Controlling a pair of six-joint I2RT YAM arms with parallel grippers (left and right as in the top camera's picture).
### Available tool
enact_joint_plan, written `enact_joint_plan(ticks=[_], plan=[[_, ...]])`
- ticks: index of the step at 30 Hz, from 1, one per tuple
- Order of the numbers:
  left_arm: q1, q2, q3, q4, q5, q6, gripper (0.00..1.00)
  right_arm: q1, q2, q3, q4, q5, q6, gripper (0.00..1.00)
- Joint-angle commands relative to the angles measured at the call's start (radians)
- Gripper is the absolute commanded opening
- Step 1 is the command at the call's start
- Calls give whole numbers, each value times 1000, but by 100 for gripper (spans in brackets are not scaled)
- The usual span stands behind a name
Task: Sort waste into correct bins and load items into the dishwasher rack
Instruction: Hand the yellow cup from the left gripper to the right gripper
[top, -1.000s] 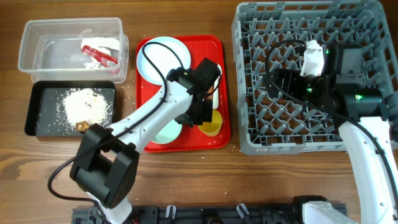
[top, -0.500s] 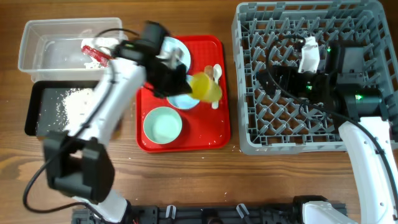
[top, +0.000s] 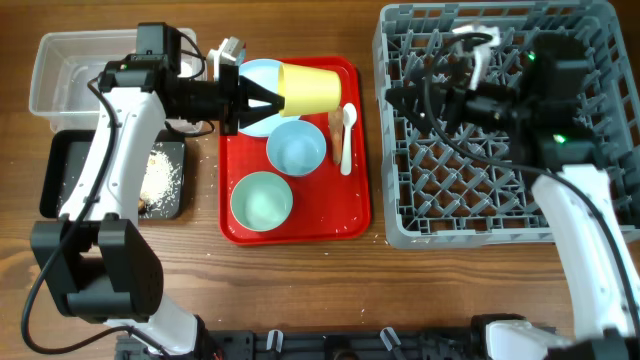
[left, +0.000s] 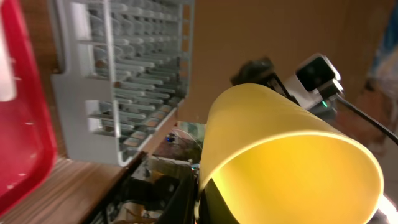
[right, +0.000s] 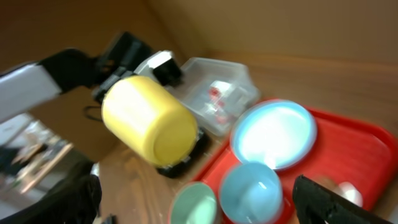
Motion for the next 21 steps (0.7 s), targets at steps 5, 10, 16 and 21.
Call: enact_joint_plan(ticks=[5,10,16,21], plan=[[-16,-22,18,3,79,27,4,102,156,-8,318,-236,177,100],[-18,-22,18,2,80,23,4,167,195,-8,470,-230,225,100],[-27,-22,18,-23,91,23,4,191,227,-8,501,-193,238,100],[-41,-22,18,-27,92,23,4,194,238,-8,531,-200,249,100]])
